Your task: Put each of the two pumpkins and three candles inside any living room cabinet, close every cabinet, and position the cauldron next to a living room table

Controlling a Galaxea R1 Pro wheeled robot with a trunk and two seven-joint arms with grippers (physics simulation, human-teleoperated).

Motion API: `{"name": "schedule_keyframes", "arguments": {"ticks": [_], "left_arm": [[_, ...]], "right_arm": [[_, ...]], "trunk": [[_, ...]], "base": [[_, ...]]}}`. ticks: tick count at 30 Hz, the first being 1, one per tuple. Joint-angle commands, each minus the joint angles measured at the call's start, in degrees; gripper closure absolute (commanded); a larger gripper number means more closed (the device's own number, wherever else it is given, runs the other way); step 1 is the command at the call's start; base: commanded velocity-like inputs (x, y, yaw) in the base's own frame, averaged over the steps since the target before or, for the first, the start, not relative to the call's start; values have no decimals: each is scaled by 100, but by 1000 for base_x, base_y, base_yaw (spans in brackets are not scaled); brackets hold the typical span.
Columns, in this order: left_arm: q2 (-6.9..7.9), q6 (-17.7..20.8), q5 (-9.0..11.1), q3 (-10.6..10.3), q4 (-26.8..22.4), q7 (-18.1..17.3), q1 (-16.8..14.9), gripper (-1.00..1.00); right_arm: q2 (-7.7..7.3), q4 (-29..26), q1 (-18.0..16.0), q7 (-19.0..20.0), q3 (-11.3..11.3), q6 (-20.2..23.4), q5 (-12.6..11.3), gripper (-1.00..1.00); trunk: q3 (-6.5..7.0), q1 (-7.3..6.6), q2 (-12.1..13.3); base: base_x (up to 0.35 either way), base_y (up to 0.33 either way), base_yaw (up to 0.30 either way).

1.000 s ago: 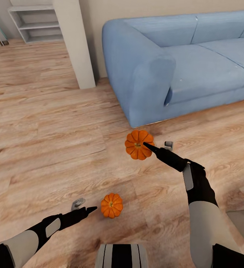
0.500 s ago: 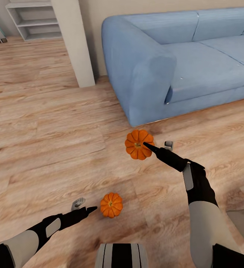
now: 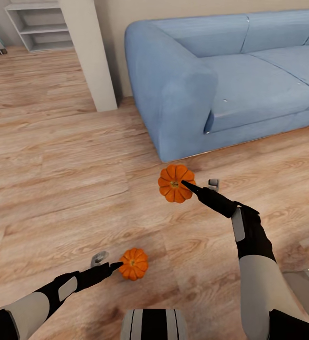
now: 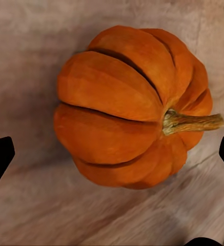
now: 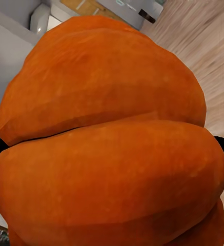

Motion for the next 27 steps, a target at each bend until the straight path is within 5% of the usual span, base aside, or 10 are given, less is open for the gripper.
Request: {"name": "schedule_keyframes", "arguments": {"ticks": [1, 27], "left_arm": [[0, 0, 0, 0, 1, 0, 0, -100], [8, 0, 1, 0, 17, 0, 0, -100]], "right_arm": [[-1, 0, 0, 2, -1, 5, -4, 100], [-2, 6, 0, -321, 154, -3, -29, 100]], "trunk": [[0, 0, 0], [0, 0, 0]], "base": [[0, -117, 0], [19, -57, 0]]}}
